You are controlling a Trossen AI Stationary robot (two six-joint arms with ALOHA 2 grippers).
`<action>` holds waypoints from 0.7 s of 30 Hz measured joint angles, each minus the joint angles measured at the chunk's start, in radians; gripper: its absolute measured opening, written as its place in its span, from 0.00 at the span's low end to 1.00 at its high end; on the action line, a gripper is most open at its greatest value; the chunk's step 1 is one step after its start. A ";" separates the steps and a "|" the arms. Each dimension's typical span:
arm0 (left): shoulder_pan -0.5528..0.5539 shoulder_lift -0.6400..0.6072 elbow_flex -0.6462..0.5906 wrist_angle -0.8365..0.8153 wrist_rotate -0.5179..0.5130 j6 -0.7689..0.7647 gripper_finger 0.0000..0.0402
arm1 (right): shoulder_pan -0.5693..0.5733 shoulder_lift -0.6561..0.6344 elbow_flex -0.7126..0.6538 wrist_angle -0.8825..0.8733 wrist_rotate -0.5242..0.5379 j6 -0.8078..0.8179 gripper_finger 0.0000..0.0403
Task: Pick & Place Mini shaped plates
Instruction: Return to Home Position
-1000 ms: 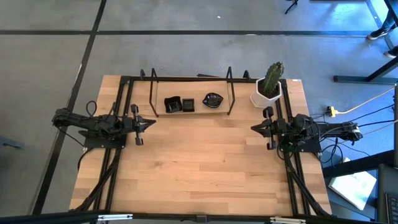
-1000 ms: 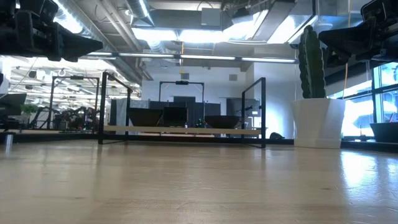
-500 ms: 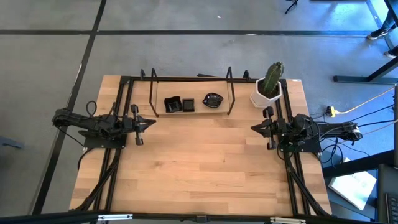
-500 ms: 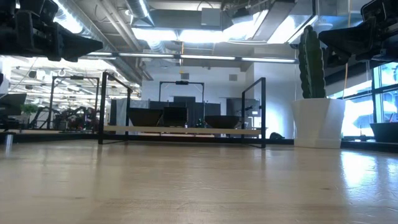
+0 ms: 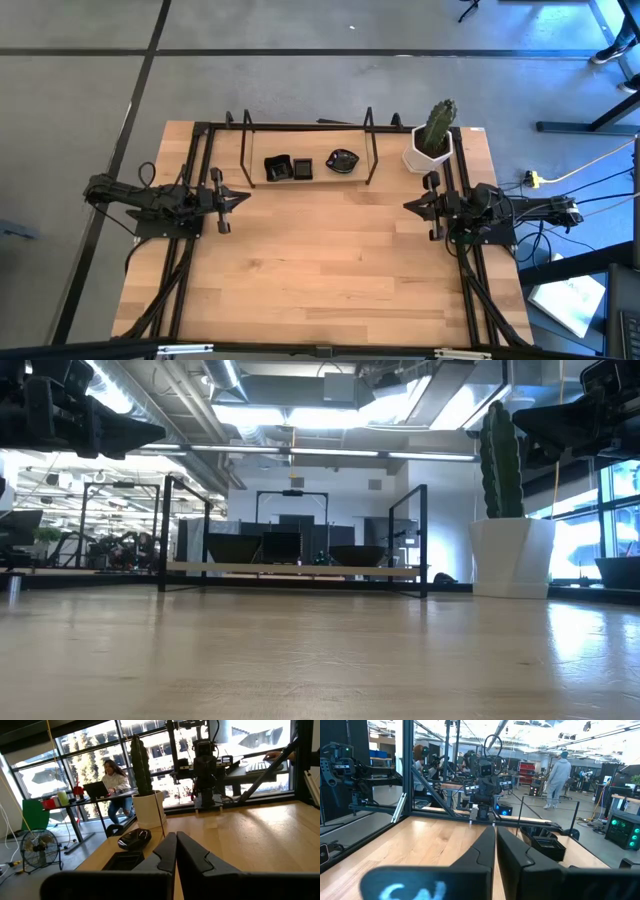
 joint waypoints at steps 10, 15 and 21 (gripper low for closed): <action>0.000 0.000 0.000 0.000 0.000 0.000 0.02 | 0.000 0.000 0.000 0.000 0.000 0.000 0.05; 0.000 0.000 0.000 0.000 0.000 0.000 0.01 | 0.000 0.000 0.000 0.000 0.000 0.000 0.05; 0.000 0.000 0.000 0.000 0.000 0.000 0.02 | 0.000 0.000 0.000 0.000 0.000 0.000 0.05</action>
